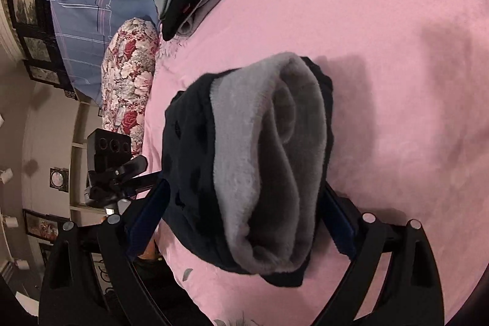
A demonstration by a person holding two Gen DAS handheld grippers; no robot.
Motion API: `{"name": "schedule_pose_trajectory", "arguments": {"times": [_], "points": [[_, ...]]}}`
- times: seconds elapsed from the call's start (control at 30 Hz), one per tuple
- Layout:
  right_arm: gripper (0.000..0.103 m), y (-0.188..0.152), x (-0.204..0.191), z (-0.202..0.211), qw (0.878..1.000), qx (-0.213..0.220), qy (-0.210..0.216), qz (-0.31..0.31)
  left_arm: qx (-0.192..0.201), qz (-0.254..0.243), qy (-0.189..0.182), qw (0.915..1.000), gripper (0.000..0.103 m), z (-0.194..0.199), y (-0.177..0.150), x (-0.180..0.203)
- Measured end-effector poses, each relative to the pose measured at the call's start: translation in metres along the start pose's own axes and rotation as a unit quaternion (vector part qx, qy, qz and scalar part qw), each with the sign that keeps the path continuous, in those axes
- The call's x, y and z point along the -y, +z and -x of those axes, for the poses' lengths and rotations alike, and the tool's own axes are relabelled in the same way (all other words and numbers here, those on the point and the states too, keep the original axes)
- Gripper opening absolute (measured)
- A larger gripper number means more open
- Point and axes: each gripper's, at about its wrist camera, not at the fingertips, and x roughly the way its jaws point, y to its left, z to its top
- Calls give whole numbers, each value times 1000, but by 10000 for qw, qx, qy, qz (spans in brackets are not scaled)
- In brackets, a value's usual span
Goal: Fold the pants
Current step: 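Lift the folded pants with both tools and carry them onto the clothes stack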
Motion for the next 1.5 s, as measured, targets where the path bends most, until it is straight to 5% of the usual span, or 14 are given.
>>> {"name": "schedule_pose_trajectory", "arguments": {"times": [0.07, 0.1, 0.13, 0.23, 0.37, 0.53, 0.67, 0.87, 1.0, 1.07, 1.13, 1.27, 1.5], "points": [[87, 1, -6, -6, 9996, 151, -124, 218, 115, -159, 253, 9995, 85, -1, -7, 10], [78, 0, -9, -7, 9988, 230, -306, 316, 177, -244, 445, 9986, 64, 0, -10, 14], [58, -3, -13, -9, 9967, 289, -615, 443, 289, -352, 640, 9969, 54, 3, -15, 18], [46, -11, -22, -5, 9937, 451, -849, 580, 532, -370, 644, 9958, 39, 19, -25, 23], [43, -26, -47, 7, 9820, 696, -1303, 1179, 877, -594, 791, 9912, 34, 41, -34, 41], [42, -18, -88, 23, 9741, 919, -1202, 1683, 1241, -820, 740, 9861, 33, 84, -1, 72], [42, 40, -141, 37, 9604, 1180, -1055, 2294, 1514, -902, 819, 9809, 33, 120, 86, 100], [42, 205, -197, 26, 9538, 1511, -1055, 2374, 1759, -941, 1306, 9712, 36, 130, 257, 114], [42, 307, -193, -14, 9551, 1447, -1180, 2302, 1662, -411, 1845, 9678, 76, 92, 335, 57], [53, 335, -174, -41, 9543, 1325, -1534, 2196, 1392, -29, 2101, 9677, 84, 66, 354, 19], [59, 354, -142, -71, 9483, 1256, -2020, 2103, 1383, 298, 1530, 9780, 99, 55, 360, -10], [63, 352, -128, -68, 9429, 1655, -1748, 2304, 1527, 156, 1423, 9778, 99, 61, 361, -4], [63, 353, -151, -41, 9496, 1414, -1813, 2129, 2127, -369, 2038, 9549, 97, 118, 327, 52]]}}
